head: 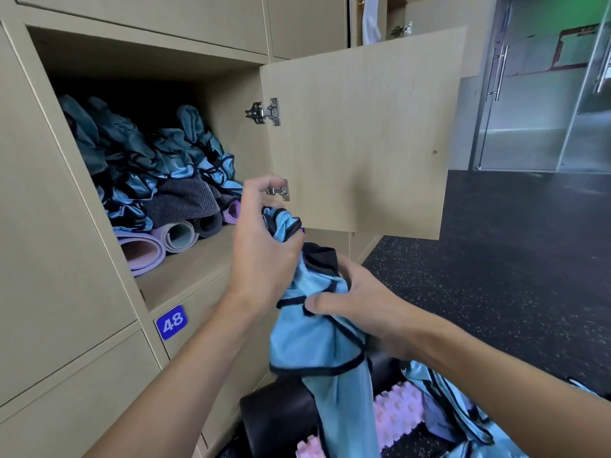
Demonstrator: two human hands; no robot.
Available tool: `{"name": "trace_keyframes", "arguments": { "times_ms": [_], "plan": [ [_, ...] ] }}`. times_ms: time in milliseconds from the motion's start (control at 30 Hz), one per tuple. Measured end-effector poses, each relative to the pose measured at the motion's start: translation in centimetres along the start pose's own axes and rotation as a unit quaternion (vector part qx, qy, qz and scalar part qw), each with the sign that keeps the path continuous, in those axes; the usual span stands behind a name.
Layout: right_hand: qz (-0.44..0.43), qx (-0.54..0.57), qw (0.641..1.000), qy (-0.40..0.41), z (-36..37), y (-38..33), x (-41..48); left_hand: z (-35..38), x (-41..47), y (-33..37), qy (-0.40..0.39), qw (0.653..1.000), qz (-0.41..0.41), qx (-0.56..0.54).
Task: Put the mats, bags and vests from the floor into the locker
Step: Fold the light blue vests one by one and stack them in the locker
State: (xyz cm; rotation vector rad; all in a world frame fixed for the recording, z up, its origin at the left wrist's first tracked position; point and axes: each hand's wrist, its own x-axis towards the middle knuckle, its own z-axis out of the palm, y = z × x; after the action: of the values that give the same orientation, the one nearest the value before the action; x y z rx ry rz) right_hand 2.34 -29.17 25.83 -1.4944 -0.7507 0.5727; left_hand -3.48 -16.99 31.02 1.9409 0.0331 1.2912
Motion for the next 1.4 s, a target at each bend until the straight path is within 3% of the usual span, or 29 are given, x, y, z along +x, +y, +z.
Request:
{"name": "trace_keyframes", "arguments": {
  "times_ms": [100,300,500,600,700,933,1067,1133,1300,1400],
  "plan": [
    [-0.024,-0.073,0.997,-0.019,0.1,-0.7,-0.6,-1.3,0.6,-0.6,-0.027,0.996,0.03,0.079],
    [-0.119,-0.067,0.988,0.07,-0.4,-1.8,-0.3,-2.0,1.3,-1.3,-0.131,0.979,0.061,0.142],
    [-0.178,-0.072,0.971,0.139,-0.1,-2.1,-0.4,-1.0,-0.1,0.0,-0.277,0.958,-0.058,0.046],
    [-0.178,-0.092,0.969,0.148,-0.4,-1.9,-0.2,-1.2,-0.1,0.2,-0.261,0.956,-0.13,-0.035],
    [-0.176,-0.121,0.965,0.149,-0.5,-1.9,-0.2,-0.9,-0.1,0.6,-0.226,0.961,-0.151,-0.043],
    [-0.086,-0.129,0.986,0.058,-1.2,-1.5,-0.3,-0.6,0.0,0.6,-0.119,0.989,-0.086,-0.031],
    [-0.046,-0.12,0.99,0.051,-2.0,-1.6,-0.4,-2.3,1.2,-0.3,-0.034,0.999,-0.041,0.003],
    [-0.034,-0.137,0.988,0.057,-2.8,-1.8,-0.5,-3.2,1.5,-0.8,-0.031,0.998,-0.016,0.054],
    [-0.142,-0.072,0.968,0.194,-3.2,-2.8,0.1,-2.5,0.8,-1.7,-0.085,0.988,0.024,0.128],
    [-0.207,-0.056,0.95,0.228,-2.4,-3.7,0.2,-0.8,0.1,-1.1,-0.126,0.988,0.015,0.084]
  ]
}}
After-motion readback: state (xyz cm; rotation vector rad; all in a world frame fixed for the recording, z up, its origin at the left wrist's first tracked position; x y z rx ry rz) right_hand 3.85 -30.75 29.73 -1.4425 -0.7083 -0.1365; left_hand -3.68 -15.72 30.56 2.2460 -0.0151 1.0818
